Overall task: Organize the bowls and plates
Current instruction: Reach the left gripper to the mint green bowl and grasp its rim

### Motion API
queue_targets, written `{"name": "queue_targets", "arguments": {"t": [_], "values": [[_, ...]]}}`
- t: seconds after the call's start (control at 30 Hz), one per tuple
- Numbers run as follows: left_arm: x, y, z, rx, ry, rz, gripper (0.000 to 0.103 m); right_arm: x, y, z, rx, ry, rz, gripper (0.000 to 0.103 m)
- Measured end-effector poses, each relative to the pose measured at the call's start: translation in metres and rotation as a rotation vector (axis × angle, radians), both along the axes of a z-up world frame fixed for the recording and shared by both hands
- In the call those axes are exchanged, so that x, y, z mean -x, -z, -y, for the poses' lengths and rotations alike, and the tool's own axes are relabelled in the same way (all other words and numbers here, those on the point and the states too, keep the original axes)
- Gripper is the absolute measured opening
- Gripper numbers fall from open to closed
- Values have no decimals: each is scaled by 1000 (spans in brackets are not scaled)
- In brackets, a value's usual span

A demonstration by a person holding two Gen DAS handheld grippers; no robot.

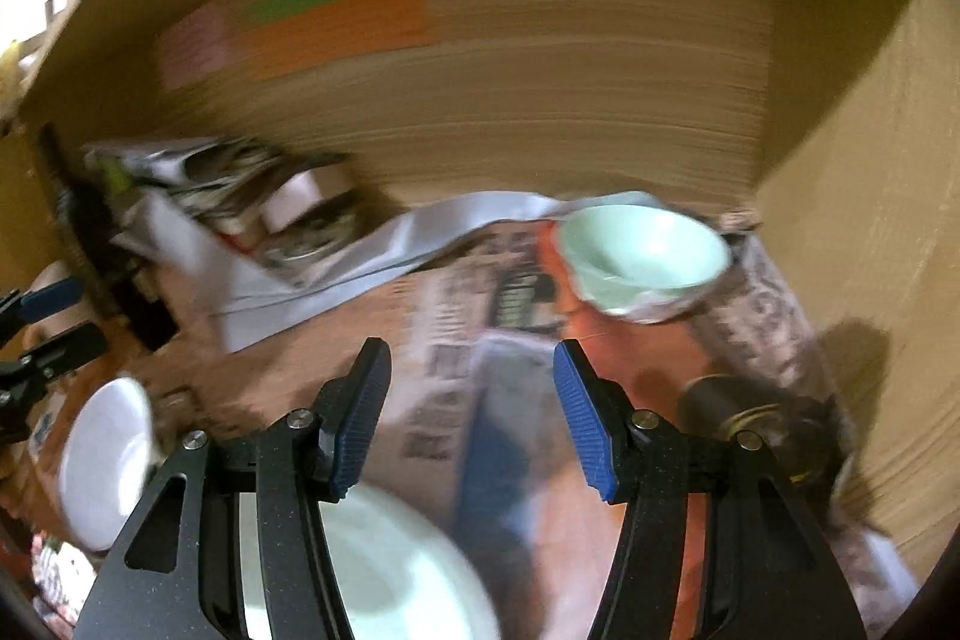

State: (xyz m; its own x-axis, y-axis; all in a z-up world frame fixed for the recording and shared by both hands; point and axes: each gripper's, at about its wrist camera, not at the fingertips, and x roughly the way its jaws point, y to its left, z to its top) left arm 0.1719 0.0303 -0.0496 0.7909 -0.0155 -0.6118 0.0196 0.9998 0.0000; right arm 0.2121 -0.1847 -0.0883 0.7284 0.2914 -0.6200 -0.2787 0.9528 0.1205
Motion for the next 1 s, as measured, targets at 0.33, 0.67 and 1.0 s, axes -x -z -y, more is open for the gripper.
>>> {"name": "queue_targets", "arguments": {"t": [0.33, 0.67, 1.0], "values": [[-82, 5, 49, 37, 112, -138, 88, -63, 16, 47, 12, 131, -67, 53], [-142, 21, 65, 34, 98, -217, 88, -112, 42, 78, -39, 214, -143, 53], [-179, 44, 66, 15, 91, -264, 88, -137, 65, 84, -34, 234, -204, 43]]}}
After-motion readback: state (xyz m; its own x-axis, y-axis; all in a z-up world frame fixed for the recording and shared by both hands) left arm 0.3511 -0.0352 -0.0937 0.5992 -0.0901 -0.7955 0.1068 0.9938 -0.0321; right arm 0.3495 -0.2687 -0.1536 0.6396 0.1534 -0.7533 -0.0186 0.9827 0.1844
